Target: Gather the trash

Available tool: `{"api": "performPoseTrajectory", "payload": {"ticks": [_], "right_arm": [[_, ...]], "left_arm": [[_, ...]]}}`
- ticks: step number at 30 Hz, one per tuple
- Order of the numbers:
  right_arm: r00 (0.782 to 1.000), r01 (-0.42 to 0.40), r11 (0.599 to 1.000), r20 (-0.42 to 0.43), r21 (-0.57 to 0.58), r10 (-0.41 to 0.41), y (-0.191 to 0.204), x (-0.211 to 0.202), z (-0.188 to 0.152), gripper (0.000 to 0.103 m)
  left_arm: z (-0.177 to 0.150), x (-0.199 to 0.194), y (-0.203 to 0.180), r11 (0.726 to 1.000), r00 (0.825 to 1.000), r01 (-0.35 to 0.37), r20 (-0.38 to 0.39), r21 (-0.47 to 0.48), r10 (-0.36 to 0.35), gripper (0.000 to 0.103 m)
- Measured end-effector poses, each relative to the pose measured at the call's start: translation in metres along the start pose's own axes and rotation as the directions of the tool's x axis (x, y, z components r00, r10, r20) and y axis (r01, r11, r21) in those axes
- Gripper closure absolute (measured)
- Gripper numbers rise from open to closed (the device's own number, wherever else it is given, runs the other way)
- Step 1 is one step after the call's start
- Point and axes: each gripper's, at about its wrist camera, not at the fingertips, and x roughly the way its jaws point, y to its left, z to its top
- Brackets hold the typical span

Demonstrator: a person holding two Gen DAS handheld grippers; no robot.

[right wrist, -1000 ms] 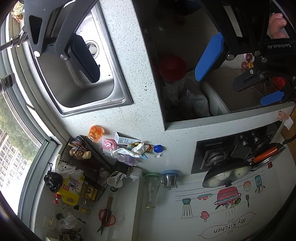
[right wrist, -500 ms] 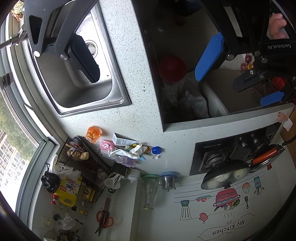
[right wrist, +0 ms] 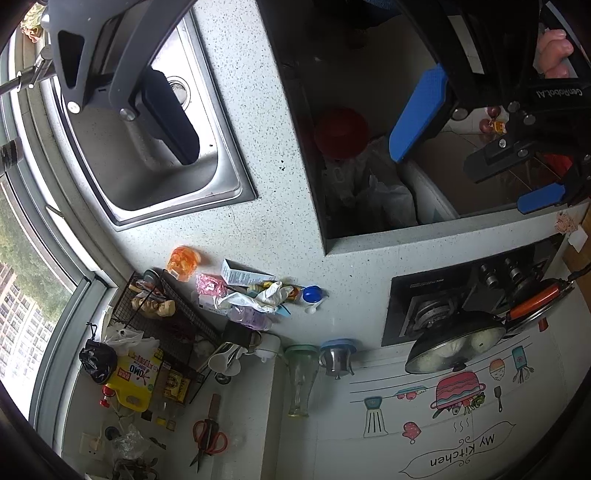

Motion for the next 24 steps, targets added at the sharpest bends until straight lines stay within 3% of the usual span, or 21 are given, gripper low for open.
{"api": "performPoseTrajectory", "payload": {"ticks": [5,16,24], "right_arm": [[0.999,0.037,0.999,0.018,0.035,-0.038,-0.012,0.006,0.010,0.000],[0.993,0.116,0.986,-0.036,0.120,-0.112,-0.070,0.047,0.046,0.000],[0.989,0.142,0.975,-0.064,0.172,-0.133,-0.127,0.096,0.091,0.000]], "left_arm": [[0.020,0.017,0.009,0.998,1.000,-0.003,-0.015,0.059,0.003,0.000],[0.089,0.052,0.028,0.988,1.000,0.016,-0.009,0.153,-0.015,0.000],[0.150,0.095,0.028,0.976,0.998,-0.058,-0.007,0.208,0.061,0.000]]}}
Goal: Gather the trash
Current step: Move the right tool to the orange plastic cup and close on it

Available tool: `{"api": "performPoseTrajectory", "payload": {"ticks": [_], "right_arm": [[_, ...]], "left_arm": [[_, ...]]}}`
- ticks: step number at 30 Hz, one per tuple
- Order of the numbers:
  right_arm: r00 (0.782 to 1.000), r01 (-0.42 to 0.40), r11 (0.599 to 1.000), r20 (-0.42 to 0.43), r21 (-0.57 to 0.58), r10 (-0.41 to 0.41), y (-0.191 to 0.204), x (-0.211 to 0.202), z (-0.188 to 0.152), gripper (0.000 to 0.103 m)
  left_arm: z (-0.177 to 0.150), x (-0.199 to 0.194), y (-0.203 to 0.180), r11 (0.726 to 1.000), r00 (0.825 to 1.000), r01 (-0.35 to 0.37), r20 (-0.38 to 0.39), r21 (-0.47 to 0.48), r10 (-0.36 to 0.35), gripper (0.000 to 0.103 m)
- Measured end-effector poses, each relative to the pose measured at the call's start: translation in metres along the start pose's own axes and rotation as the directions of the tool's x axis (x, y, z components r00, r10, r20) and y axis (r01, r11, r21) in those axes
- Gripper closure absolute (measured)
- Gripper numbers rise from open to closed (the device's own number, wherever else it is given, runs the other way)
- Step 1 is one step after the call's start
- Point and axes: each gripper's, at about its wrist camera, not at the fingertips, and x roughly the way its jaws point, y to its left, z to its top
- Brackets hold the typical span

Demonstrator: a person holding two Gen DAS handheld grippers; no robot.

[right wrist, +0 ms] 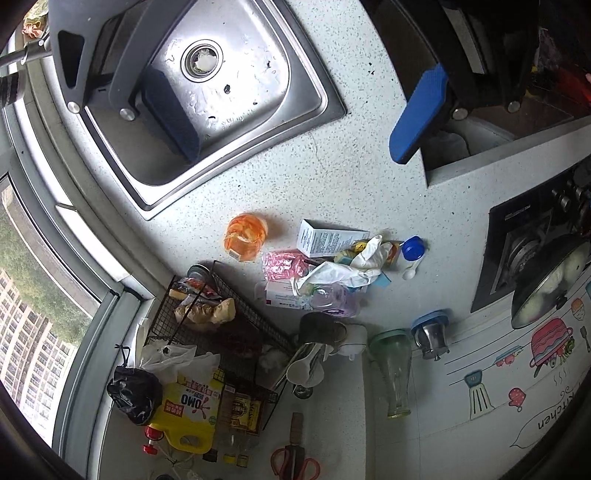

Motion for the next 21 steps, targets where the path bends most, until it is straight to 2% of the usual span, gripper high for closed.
{"api": "performPoseTrajectory", "payload": {"ticks": [5,9,12,18,21], "right_arm": [[0.999,0.015,0.999,-0.052,0.031,-0.013,-0.033,0.045,0.033,0.000],[0.994,0.030,0.999,-0.108,0.034,-0.027,-0.054,0.093,0.056,0.000],[0.985,0.023,0.999,-0.170,0.041,-0.015,-0.066,0.132,0.065,0.000],[0.959,-0.015,0.998,-0.282,0.060,0.031,-0.079,0.193,0.070,0.000],[0.947,-0.033,0.995,-0.316,0.091,0.060,-0.084,0.211,0.069,0.008]], "left_arm": [[0.036,0.040,-0.001,0.999,0.996,0.042,-0.072,-0.005,-0.042,0.000],[0.063,0.079,-0.004,0.993,0.985,0.109,-0.134,-0.033,-0.113,0.000],[0.077,0.108,-0.010,0.997,0.983,0.078,-0.167,-0.018,-0.080,0.000],[0.091,0.150,-0.016,0.998,0.970,0.065,-0.236,0.006,-0.062,0.000],[0.092,0.162,-0.020,0.997,0.965,0.069,-0.255,0.036,-0.057,0.000]]}}
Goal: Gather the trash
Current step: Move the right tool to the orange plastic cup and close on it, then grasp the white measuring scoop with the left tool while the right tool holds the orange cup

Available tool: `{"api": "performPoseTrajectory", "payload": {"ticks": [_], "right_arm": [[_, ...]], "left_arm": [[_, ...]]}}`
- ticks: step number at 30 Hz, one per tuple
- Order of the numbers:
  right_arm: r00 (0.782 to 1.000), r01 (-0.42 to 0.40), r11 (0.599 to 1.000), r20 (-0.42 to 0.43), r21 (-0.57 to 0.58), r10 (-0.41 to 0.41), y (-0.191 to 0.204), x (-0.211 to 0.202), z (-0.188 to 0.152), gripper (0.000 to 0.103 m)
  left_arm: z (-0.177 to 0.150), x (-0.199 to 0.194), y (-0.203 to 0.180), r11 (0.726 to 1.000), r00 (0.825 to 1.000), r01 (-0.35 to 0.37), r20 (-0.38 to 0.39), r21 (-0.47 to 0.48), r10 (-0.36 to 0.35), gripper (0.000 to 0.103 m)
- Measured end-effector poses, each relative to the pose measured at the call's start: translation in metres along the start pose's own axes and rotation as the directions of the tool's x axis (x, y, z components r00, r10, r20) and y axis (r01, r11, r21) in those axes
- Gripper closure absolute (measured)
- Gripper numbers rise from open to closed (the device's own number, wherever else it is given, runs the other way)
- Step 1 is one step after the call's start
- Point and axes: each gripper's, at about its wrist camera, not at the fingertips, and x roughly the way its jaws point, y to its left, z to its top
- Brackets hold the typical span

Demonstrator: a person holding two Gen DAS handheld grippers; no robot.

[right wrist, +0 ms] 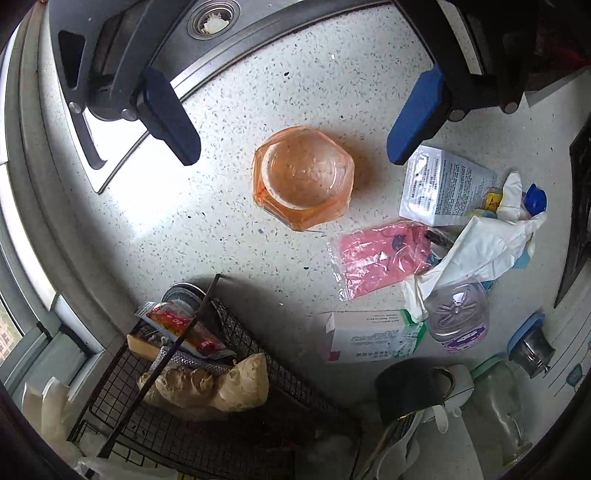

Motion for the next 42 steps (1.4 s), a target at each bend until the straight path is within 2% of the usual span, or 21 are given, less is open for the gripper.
{"api": "performPoseTrajectory", "payload": {"ticks": [3,5,7,10,15,20,29,35,42], "right_arm": [[0.998,-0.052,0.998,-0.021,0.029,0.053,-0.005,0.010,0.003,0.018],[0.997,-0.064,0.997,-0.032,0.031,0.065,-0.005,0.012,0.002,0.033],[0.997,-0.069,0.997,-0.034,0.033,0.070,-0.006,0.012,0.000,0.039],[0.998,-0.060,0.998,-0.014,0.022,0.061,-0.005,0.007,-0.002,0.040],[0.999,-0.025,1.000,0.037,0.000,0.025,-0.004,-0.010,-0.011,0.042],[0.997,-0.036,0.999,0.067,0.009,0.035,0.001,-0.036,-0.022,0.042],[0.995,-0.050,0.999,0.081,-0.022,0.052,0.013,-0.057,-0.042,0.042],[0.995,-0.063,0.998,0.073,0.000,0.063,0.003,-0.041,-0.039,0.042],[0.995,-0.082,0.996,0.065,0.024,0.080,-0.007,-0.036,-0.037,0.042]], "left_arm": [[0.003,0.008,0.000,1.000,1.000,0.016,-0.012,0.010,-0.016,0.000],[0.004,0.009,0.000,1.000,1.000,0.026,-0.013,0.011,-0.026,0.000],[0.005,0.011,0.001,0.999,0.999,0.029,-0.017,0.015,-0.029,0.000],[0.009,0.015,0.005,1.000,1.000,0.018,-0.022,0.022,-0.017,0.000],[0.018,0.028,0.013,0.999,0.999,0.037,-0.040,0.021,-0.036,0.000],[0.031,0.055,0.010,0.993,0.991,0.113,-0.081,0.030,-0.110,0.000],[0.072,0.106,0.006,0.990,0.989,0.107,-0.110,0.088,-0.097,0.000],[0.103,0.138,0.015,0.992,0.989,0.098,-0.116,0.076,-0.088,0.000],[0.113,0.171,0.020,0.990,0.982,0.090,-0.176,0.105,-0.071,0.029]]}}
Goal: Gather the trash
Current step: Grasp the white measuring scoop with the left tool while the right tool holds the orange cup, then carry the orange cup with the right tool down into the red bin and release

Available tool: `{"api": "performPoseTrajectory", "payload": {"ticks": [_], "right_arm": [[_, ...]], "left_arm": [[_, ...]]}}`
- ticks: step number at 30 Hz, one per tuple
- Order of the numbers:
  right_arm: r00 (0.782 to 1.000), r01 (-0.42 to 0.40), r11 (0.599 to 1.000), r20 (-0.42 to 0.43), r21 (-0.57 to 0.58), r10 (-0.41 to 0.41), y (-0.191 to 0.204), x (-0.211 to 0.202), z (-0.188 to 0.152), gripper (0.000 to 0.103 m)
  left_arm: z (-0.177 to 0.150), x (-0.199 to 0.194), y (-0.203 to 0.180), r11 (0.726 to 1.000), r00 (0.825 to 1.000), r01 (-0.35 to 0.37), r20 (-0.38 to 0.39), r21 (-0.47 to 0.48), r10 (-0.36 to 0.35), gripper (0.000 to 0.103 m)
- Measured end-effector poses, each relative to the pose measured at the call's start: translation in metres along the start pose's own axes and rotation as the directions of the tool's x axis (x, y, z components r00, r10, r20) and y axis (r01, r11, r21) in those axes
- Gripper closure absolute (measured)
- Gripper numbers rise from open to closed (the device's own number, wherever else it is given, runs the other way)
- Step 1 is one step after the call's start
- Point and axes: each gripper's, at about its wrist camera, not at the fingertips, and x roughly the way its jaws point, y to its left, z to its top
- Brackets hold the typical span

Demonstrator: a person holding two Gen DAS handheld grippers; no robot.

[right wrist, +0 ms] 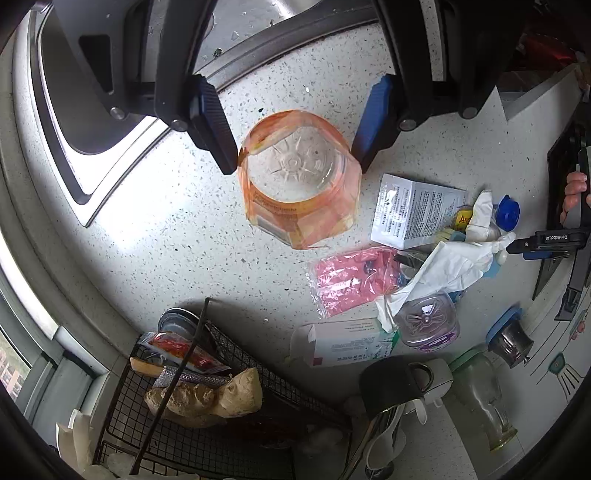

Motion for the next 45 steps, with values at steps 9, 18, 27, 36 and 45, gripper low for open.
{"api": "performPoseTrajectory", "payload": {"ticks": [9,18,27,36,45], "right_arm": [[0.999,-0.031,1.000,0.008,-0.001,0.031,0.004,0.007,0.009,0.042],[0.998,-0.052,0.999,0.032,0.001,0.052,0.010,0.007,0.016,0.042],[0.997,-0.069,0.997,0.042,-0.028,0.071,0.018,0.001,0.017,0.042],[0.988,-0.116,0.985,0.087,-0.132,0.128,0.069,-0.031,0.016,0.042],[0.967,-0.192,0.943,0.109,-0.270,0.229,0.153,-0.072,-0.024,0.042]], "left_arm": [[0.004,0.011,-0.008,0.996,1.000,-0.003,-0.026,0.084,0.006,0.070],[-0.005,0.008,-0.021,0.996,0.999,-0.008,-0.032,0.093,0.011,0.094],[-0.034,-0.028,-0.014,0.997,0.998,-0.055,0.017,0.058,0.054,0.094],[-0.092,-0.107,-0.016,0.997,0.990,-0.071,0.125,0.003,0.070,0.094],[-0.180,-0.171,-0.009,0.993,0.975,-0.083,0.199,-0.084,0.098,0.094]]}}
